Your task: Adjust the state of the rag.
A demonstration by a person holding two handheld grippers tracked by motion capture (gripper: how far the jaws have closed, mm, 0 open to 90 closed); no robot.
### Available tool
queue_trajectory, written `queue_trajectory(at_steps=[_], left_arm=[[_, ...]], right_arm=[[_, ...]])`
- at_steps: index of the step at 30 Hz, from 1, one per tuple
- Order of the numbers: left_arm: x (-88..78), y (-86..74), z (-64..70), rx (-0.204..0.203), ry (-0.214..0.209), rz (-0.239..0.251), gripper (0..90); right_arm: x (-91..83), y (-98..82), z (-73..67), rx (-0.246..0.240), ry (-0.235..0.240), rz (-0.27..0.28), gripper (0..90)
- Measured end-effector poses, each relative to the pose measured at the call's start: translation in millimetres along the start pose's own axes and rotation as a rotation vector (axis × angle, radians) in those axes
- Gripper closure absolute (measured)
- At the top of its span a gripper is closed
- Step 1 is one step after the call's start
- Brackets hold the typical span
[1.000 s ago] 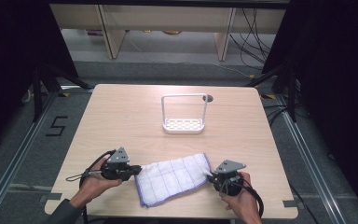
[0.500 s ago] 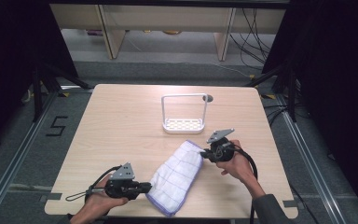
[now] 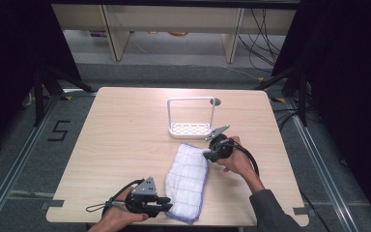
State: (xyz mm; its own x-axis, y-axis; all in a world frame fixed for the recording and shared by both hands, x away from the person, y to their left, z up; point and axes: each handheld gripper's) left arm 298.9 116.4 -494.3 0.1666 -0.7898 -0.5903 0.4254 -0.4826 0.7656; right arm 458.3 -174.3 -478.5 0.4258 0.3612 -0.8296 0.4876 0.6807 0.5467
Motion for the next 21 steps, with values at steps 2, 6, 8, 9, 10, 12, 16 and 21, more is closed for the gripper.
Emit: queue_trajectory(at_steps=[2, 6, 8, 9, 10, 12, 16, 21], left_arm=[[-2.7, 0.7, -1.2, 0.007, 0.004, 0.007, 57.2], [-20.8, 8.5, -13.8, -0.005, 0.057, 0.075, 46.8], [-23.7, 11.3, -19.5, -0.022, 0.067, 0.101, 45.5], [-24.6, 14.1, -24.0, -0.043, 0.091, 0.118, 44.3], [-24.2, 20.4, -34.8, -0.065, 0.107, 0.139, 43.7], [-24.1, 24.3, -42.2, -0.055, 0.131, 0.129, 43.7], [-12.6, 39.6, -68.2, -0.104, 0.198, 0.144, 43.1], [2.6, 57.8, -99.2, -0.111, 0.273, 0.114, 42.3]], right_arm=[[-1.8, -1.1, 1.7, 0.023, 0.007, -0.001, 52.9], [-18.8, -8.6, 13.0, 0.109, -0.01, 0.047, 43.7], [-21.8, -9.7, 13.8, 0.148, -0.009, 0.088, 42.9], [-28.1, -10.2, 16.3, 0.18, -0.005, 0.11, 41.9], [-31.3, -10.8, 17.0, 0.227, -0.004, 0.144, 41.8], [-29.5, -10.9, 15.5, 0.251, -0.012, 0.159, 41.8], [-14.1, -10.0, 4.9, 0.237, -0.048, 0.084, 40.6], [-6.2, -4.3, 0.5, 0.236, -0.06, 0.071, 49.4]])
Point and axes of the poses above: each handheld gripper's, and its own axes: x roughly forward along the jaws, y roughly out of its top, z roughly to its right, and after that the axes turned 2 degrees about -y, right-handed
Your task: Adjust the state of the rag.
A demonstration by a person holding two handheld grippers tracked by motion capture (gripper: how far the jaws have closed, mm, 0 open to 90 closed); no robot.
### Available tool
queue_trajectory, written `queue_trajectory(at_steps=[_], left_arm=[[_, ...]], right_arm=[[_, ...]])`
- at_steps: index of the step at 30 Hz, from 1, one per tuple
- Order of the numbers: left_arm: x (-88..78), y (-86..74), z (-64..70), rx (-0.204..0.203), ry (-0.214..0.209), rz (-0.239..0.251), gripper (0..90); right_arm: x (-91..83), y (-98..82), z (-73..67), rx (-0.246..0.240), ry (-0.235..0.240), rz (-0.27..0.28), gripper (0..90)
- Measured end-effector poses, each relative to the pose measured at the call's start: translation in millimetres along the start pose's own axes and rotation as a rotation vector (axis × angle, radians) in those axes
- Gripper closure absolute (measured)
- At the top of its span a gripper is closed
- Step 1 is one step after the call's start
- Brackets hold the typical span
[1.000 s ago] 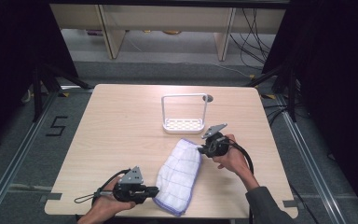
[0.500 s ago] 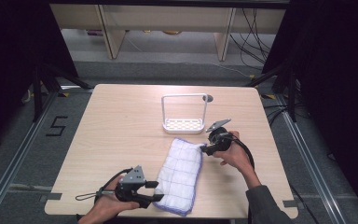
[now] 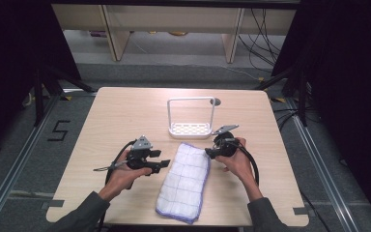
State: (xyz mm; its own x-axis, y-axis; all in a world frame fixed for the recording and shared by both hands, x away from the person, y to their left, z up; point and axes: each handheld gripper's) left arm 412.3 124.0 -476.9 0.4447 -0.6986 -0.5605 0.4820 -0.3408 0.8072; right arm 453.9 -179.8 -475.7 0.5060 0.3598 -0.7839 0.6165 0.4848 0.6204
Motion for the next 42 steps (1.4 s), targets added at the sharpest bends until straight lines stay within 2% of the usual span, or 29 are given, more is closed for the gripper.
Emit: queue_trajectory(at_steps=[1, 2, 4, 5, 7, 8, 9, 10, 13, 14, 16, 17, 18, 19, 20, 21, 22, 24, 25, 26, 28, 29, 30, 31, 32, 35, 39, 42], left_arm=[[0.0, 0.0, 0.0, 0.0, 0.0, 0.0, 42.3], [10.9, 4.2, -4.0, -0.023, 0.014, 0.002, 42.1], [16.4, 6.1, -6.4, -0.019, 0.012, -0.011, 42.3], [21.6, 8.0, -8.1, -0.015, 0.018, -0.019, 42.5], [32.9, 11.9, -11.3, -0.02, 0.032, -0.036, 42.5], [41.4, 15.4, -13.1, -0.031, 0.046, -0.026, 42.5], [41.4, 15.4, -13.1, -0.031, 0.046, -0.026, 42.6], [49.6, 19.7, -16.4, -0.033, 0.052, -0.034, 42.7], [57.8, 23.1, -18.7, -0.032, 0.065, -0.048, 42.9], [65.6, 24.7, -19.6, -0.045, 0.068, -0.055, 43.4], [71.5, 26.3, -20.6, -0.037, 0.067, -0.068, 43.5], [74.1, 27.2, -20.6, -0.041, 0.071, -0.072, 43.6], [77.1, 28.0, -20.5, -0.046, 0.069, -0.067, 43.8], [79.1, 28.9, -20.8, -0.035, 0.078, -0.074, 44.5], [81.1, 29.9, -20.9, -0.028, 0.085, -0.081, 44.4], [81.1, 29.9, -20.9, -0.028, 0.085, -0.081, 44.4], [85.2, 30.3, -20.9, -0.019, 0.108, -0.096, 44.4], [86.9, 30.4, -21.7, -0.015, 0.107, -0.103, 46.2], [89.2, 30.0, -21.9, -0.019, 0.096, -0.104, 47.5], [90.5, 29.4, -21.8, -0.012, 0.098, -0.105, 49.8], [93.4, 28.6, -20.9, 0.016, 0.098, -0.118, 53.2], [93.4, 28.6, -20.9, 0.016, 0.098, -0.118, 56.3], [95.9, 27.9, -20.8, 0.045, 0.076, -0.128, 60.2], [95.9, 27.9, -20.8, 0.045, 0.076, -0.128, 65.3], [96.4, 26.8, -20.0, 0.048, 0.053, -0.127, 69.7], [96.7, 26.7, -20.2, 0.063, 0.034, -0.123, 78.1], [95.2, 26.5, -19.6, 0.077, 0.029, -0.13, 83.4], [94.7, 25.6, -21.0, 0.065, 0.02, -0.125, 84.2]], right_arm=[[0.0, 0.0, 0.0, 0.0, 0.0, 0.0, 49.4], [3.5, -0.3, -0.1, -0.01, -0.007, -0.009, 53.7], [5.3, -0.6, 0.4, -0.004, -0.005, -0.02, 53.6], [7.8, -2.1, 2.8, 0.02, -0.012, -0.027, 52.2], [8.7, -3.3, 5.2, 0.024, -0.018, -0.03, 51.2], [8.8, -4.3, 5.4, 0.065, -0.014, -0.043, 51.5], [8.8, -4.3, 5.4, 0.065, -0.014, -0.043, 51.5], [12.3, -7.3, 4.8, 0.043, -0.028, -0.042, 52.1], [16.5, -10.0, 3.4, 0.046, -0.033, -0.055, 52.1], [16.0, -9.8, 3.9, 0.048, -0.034, -0.045, 50.3], [11.2, -8.4, 5.2, 0.077, -0.035, -0.038, 48.8], [10.5, -8.6, 7.0, 0.073, -0.044, -0.009, 48.3], [5.1, -7.2, 8.0, 0.091, -0.037, -0.019, 47.7], [4.0, -7.2, 9.7, 0.089, -0.044, 0.006, 47.0], [1.7, -6.4, 9.2, 0.119, -0.04, 0.016, 45.4], [1.7, -6.4, 9.2, 0.119, -0.04, 0.016, 45.4], [-0.9, -5.7, 10.5, 0.125, -0.043, 0.013, 43.1], [0.8, -5.8, 9.8, 0.131, -0.03, 0.018, 41.3], [3.1, -6.3, 7.5, 0.15, -0.022, 0.012, 40.4], [4.2, -6.2, 7.8, 0.132, -0.025, 0.002, 40.0], [7.6, -6.4, 4.7, 0.134, -0.025, -0.006, 38.9], [7.6, -6.4, 4.7, 0.134, -0.025, -0.006, 38.9], [10.2, -6.1, 2.0, 0.121, -0.018, -0.014, 39.3], [11.2, -5.9, 0.9, 0.117, -0.019, -0.017, 38.9], [11.7, -5.9, -0.3, 0.117, -0.017, -0.02, 38.8], [14.0, -6.1, -1.6, 0.104, -0.024, -0.024, 37.6], [16.4, -6.3, -4.0, 0.104, -0.028, -0.038, 36.4], [15.3, -5.6, -4.6, 0.108, -0.026, -0.033, 36.1]])
Point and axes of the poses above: each handheld gripper's, and its own axes: x roughly forward along the jaws, y roughly out of its top, z roughly to its right, and after that the axes turned 2 degrees about -y, right-handed
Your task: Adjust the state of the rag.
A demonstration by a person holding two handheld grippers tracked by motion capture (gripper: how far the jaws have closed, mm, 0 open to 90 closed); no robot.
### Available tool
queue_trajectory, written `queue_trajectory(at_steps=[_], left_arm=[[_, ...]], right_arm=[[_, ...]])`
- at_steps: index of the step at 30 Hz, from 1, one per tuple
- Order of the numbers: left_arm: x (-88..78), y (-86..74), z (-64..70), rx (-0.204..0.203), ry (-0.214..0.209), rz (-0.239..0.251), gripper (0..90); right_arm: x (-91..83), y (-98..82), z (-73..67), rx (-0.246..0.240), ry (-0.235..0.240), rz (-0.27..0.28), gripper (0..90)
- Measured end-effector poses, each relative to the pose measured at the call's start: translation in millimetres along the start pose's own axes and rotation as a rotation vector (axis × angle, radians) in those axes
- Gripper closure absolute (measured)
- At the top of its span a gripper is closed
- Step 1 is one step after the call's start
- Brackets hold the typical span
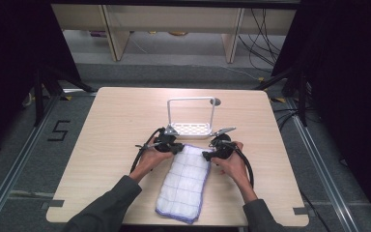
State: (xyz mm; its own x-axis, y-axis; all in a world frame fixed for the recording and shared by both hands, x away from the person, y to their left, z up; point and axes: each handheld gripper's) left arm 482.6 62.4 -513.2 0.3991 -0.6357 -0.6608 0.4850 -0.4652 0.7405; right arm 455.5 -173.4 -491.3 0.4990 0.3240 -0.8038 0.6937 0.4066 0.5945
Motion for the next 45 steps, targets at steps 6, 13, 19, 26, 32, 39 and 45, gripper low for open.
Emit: queue_trajectory(at_steps=[6, 13, 19, 26, 32, 39, 45], left_arm=[[-2.5, -1.9, 0.4, 0.008, 0.011, -0.002, 84.5], [-2.3, -2.1, 0.7, 0.018, 0.013, -0.004, 84.4], [-2.8, -2.9, 1.3, 0.026, 0.017, 0.002, 84.3], [-11.9, -4.5, 0.7, 0.003, 0.018, 0.038, 85.0], [-38.2, 3.3, 8.5, 0.02, 0.014, 0.102, 85.5], [-76.6, 16.1, 19.4, 0.027, -0.004, 0.192, 85.6], [-96.8, 23.4, 27.3, 0.039, 0.004, 0.216, 85.7]], right_arm=[[8.1, -1.3, -6.3, 0.001, 0.001, -0.017, 35.6], [9.0, -1.8, -9.1, -0.06, 0.011, -0.001, 47.6], [8.2, -2.2, -15.1, -0.113, 0.074, 0.014, 76.1], [2.8, -0.4, -15.1, -0.119, 0.088, 0.047, 83.4], [-20.5, 5.8, -16.3, -0.123, 0.112, 0.121, 84.2], [-48.6, 13.0, -18.0, -0.135, 0.135, 0.211, 84.4], [-69.6, 19.4, -23.4, -0.154, 0.146, 0.272, 84.5]])
Point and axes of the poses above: each handheld gripper's, and its own axes: x roughly forward along the jaws, y roughly out of its top, z roughly to its right, and after that the axes turned 2 degrees about -y, right-handed
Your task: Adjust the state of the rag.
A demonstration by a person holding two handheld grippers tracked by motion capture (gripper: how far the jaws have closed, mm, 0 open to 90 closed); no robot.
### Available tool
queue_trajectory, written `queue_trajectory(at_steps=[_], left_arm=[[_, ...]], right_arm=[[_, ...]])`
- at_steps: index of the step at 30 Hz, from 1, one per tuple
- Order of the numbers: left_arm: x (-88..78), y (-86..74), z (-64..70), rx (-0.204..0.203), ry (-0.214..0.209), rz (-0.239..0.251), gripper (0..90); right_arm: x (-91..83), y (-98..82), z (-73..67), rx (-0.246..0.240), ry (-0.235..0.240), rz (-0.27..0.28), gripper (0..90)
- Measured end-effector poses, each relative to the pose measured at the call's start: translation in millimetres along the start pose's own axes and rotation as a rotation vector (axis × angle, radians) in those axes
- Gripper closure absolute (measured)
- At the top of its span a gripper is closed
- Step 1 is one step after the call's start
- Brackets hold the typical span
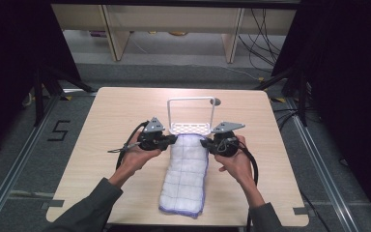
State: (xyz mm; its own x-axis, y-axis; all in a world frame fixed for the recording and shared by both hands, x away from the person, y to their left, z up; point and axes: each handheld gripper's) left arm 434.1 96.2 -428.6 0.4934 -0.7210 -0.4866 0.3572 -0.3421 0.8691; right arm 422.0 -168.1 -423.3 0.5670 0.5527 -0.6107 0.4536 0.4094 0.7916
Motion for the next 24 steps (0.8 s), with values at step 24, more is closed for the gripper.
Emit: queue_trajectory(at_steps=[24], left_arm=[[-60.2, 88.3, 13.9, 0.089, 0.034, 0.123, 85.6]], right_arm=[[-61.4, 77.0, 2.4, -0.055, -0.02, 0.187, 84.9]])
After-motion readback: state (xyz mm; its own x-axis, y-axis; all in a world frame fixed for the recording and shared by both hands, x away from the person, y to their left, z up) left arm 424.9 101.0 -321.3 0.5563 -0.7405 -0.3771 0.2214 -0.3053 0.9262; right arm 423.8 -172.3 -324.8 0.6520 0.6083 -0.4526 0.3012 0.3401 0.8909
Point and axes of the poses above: each handheld gripper's, and its own axes: x roughly forward along the jaws, y roughly out of its top, z roughly to its right, and after that the axes turned 2 degrees about -y, right-handed
